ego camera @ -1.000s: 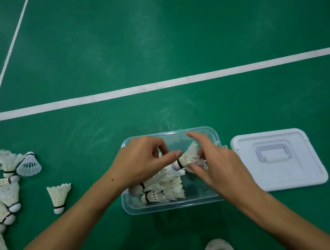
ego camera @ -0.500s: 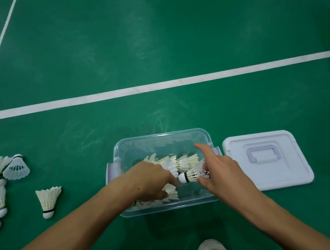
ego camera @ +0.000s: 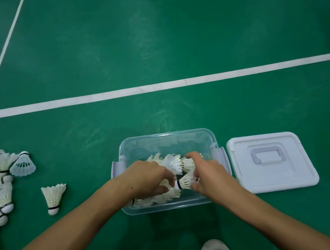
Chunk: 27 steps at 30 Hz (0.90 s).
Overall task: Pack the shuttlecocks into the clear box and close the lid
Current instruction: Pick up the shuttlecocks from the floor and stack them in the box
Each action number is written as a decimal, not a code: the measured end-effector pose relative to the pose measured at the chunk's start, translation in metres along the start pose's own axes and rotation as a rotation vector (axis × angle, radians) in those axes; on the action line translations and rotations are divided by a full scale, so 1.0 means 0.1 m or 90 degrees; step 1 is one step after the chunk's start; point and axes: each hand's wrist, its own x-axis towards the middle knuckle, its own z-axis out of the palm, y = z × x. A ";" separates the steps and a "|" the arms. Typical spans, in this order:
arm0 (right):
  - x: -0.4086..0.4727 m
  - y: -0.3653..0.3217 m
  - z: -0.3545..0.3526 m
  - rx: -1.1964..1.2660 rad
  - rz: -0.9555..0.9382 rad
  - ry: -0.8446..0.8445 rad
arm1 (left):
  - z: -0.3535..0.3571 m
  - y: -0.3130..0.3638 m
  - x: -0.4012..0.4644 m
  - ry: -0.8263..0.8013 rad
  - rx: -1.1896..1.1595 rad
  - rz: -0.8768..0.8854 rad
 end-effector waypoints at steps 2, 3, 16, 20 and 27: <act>0.04 -0.01 0.02 0.026 -0.008 -0.021 | 0.01 -0.02 0.00 0.004 -0.016 0.001; 0.06 -0.02 0.04 0.038 -0.009 -0.035 | 0.01 -0.02 -0.01 0.008 -0.021 0.002; 0.29 -0.07 0.21 0.155 -0.001 -0.128 | 0.02 0.02 -0.08 0.065 -0.090 0.000; 0.26 -0.04 0.12 0.143 -0.009 -0.138 | -0.01 -0.08 -0.21 0.134 -0.256 0.013; -0.06 -0.06 -0.26 0.292 -0.071 -0.022 | -0.22 -0.07 -0.32 0.288 -0.519 0.079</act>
